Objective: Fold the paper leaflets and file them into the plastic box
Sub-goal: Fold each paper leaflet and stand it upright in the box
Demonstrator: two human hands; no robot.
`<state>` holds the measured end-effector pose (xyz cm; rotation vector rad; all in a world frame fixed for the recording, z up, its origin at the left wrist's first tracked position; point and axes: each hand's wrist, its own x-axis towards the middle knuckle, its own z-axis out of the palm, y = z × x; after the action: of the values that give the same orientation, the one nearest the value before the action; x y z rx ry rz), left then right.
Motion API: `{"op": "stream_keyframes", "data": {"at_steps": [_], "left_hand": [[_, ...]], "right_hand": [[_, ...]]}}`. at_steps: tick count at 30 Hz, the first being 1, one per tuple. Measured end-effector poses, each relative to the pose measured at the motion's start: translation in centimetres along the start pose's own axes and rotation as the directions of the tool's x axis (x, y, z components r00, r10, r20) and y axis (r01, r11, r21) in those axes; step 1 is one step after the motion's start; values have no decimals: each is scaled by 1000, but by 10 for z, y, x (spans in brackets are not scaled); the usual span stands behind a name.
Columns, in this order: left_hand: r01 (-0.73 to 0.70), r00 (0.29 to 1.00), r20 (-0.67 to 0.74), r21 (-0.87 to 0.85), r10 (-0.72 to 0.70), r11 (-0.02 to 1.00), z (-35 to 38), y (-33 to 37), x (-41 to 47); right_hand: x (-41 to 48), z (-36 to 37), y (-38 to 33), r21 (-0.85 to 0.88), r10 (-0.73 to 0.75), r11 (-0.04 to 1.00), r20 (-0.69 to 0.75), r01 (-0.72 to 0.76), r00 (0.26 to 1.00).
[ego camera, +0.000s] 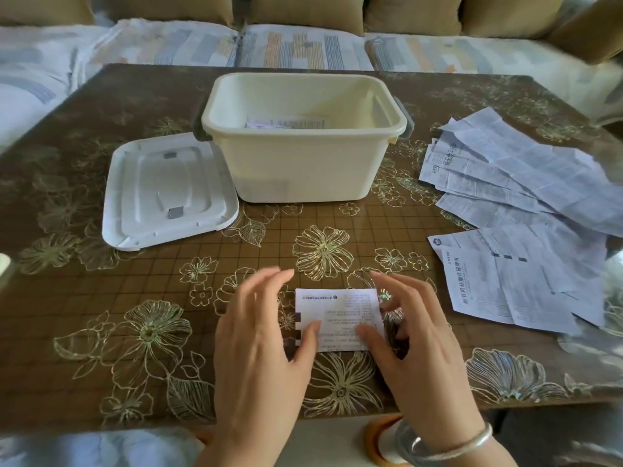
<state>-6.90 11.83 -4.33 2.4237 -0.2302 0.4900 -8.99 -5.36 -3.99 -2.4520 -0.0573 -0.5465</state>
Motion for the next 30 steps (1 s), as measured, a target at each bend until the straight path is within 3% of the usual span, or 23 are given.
{"op": "stream_keyframes", "data": {"at_steps": [3,6,12,16,20,27,30], "left_hand": [[-71,997,8,34,71,997,0,0,1],[-148,989,28,57,147,987,2,-2,2],[-134,990,48,28,133,991,0,-5,2],[-115,991,66,19,113,993,0,-4,2],[-122,989,81,27,120,992,-1,-5,1],[-106,989,103,-5,106,994,-2,-6,3],[-63,996,60,-113,70,992,-4,-6,5]], "right_hand": [[3,-2,-1,-41,5,999,52,-2,999],[19,-11,-6,-140,-3,990,211,33,977],[78,-23,-20,-226,113,974,580,26,807],[95,-18,-34,-375,127,903,702,212,701],[107,-20,-37,-348,173,919,778,185,604],[98,-22,-27,-268,152,958,769,98,621],[90,-24,-19,-90,198,976,734,-196,649]]}}
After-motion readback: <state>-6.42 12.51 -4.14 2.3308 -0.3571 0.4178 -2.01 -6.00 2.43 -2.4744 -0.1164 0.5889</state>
